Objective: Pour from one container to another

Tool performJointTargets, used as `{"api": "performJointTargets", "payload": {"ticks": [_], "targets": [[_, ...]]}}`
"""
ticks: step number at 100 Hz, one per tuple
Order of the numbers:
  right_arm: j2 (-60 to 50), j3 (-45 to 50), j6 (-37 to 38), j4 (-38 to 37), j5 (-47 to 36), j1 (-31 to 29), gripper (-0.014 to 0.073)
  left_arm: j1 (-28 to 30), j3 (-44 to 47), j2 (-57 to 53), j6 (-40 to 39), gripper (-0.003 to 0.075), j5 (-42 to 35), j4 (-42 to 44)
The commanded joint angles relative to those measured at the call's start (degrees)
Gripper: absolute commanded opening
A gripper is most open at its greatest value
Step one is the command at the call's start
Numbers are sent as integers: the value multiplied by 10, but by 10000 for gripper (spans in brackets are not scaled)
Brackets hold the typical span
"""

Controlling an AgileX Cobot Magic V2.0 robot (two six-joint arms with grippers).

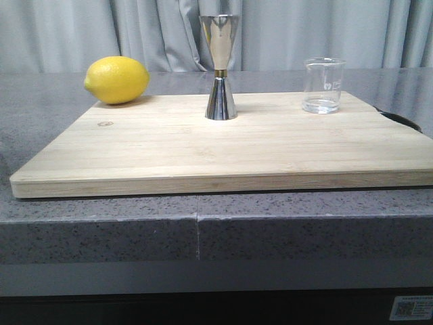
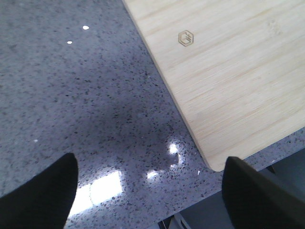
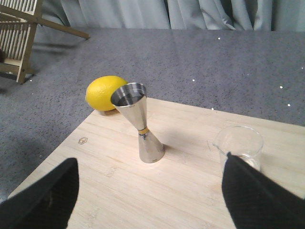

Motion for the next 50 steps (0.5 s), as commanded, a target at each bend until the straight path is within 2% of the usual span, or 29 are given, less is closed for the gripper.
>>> {"api": "performJointTargets", "payload": {"ticks": [1,22,50], "targets": [[-14,-16,4,-3,-30,-24,553,5,-9,-53,-29,567,-6,8],[-28,-16,4,-3,-62,-55,552,5,31,-145,-82,567,-11,65],[-32,-15,6,-3,-88,-55,552,5,132,-269,-138,566,-90,89]]}}
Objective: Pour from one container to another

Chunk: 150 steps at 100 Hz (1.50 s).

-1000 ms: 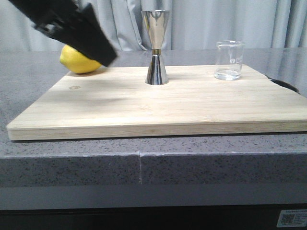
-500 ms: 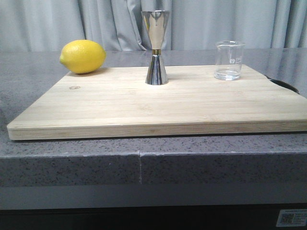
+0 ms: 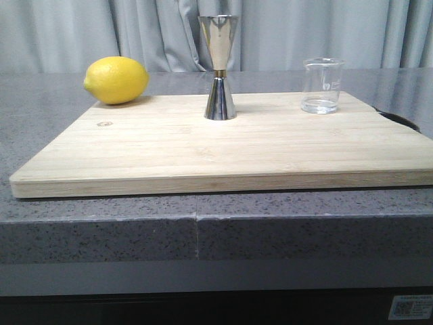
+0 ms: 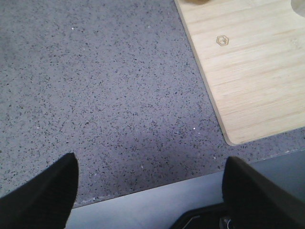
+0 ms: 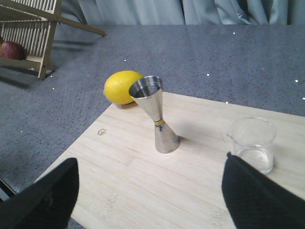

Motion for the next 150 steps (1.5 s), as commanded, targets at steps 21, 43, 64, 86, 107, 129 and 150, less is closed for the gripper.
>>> {"api": "performJointTargets", "payload": {"ticks": [21,43,64,86,107,129,150], "targets": [[-10,-15,0,-3,0,-4,552,2,65,-99,-23,566,-91,3],[-10,-15,0,-3,3,-4,552,2,87,-105,-23,566,-100,4],[-10,-15,0,-3,2,-4,311,2,87,-105,-23,395,-110,4],[-10,-15,0,-3,2,-4,-11,2,87,-105,-23,109,-111,4],[-10,-15,0,-3,14,-4,-71,2,87,-105,-23,-19,-122,4],[-10,-15,0,-2,26,-4,-71,2,87,-105,-23,-19,-128,3],[-10,-15,0,-2,26,-4,-71,2,87,-105,-23,-19,-128,3]]}}
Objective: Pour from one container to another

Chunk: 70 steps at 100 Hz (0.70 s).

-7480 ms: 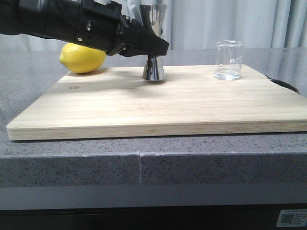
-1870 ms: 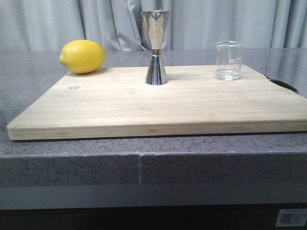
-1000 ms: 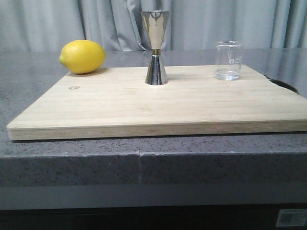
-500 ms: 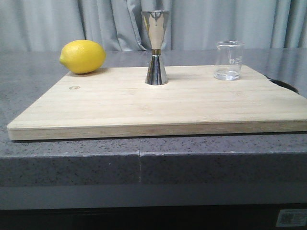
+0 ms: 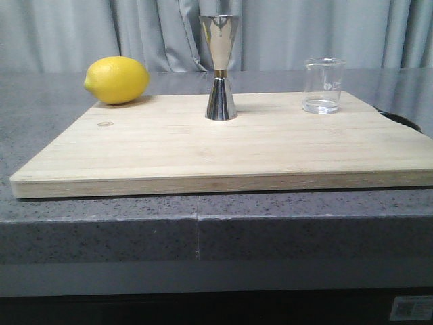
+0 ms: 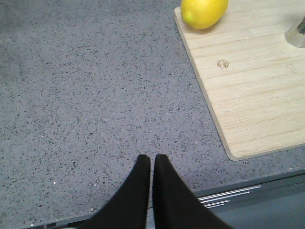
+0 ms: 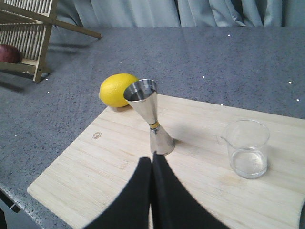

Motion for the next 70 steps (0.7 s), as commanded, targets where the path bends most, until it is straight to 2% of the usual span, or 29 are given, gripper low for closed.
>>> {"api": "performJointTargets", "payload": {"ticks": [1,15,25,46,70], "targets": [[-10,-15,-2,-2,13,-3,-71,2,-13,2,-6,-19,-40,-2],[-10,-15,-2,-2,14,-3,-71,12,3,-16,-6,-19,-51,-7],[-10,-15,-2,-2,14,-3,-71,36,57,-63,-3,-19,-94,-3],[-10,-15,-2,-2,16,-3,-71,81,242,-187,-3,-19,-293,-9],[-10,-15,-2,-2,16,-3,-71,89,409,-311,-3,-19,-434,-15]]}}
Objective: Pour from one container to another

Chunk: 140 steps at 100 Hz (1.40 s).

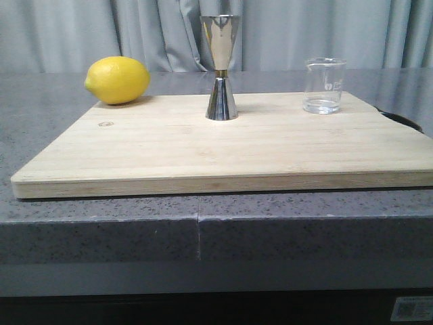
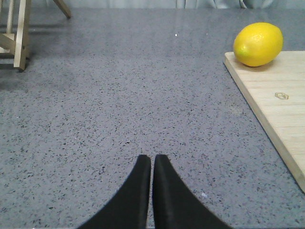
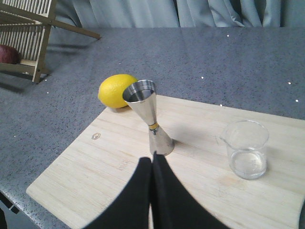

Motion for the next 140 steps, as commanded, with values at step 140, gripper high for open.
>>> {"api": "performJointTargets", "payload": {"ticks": [140], "targets": [[-85,35,-181,163,167,-2,-71,2,166,-121,-3,-19,-270,-7]]}}
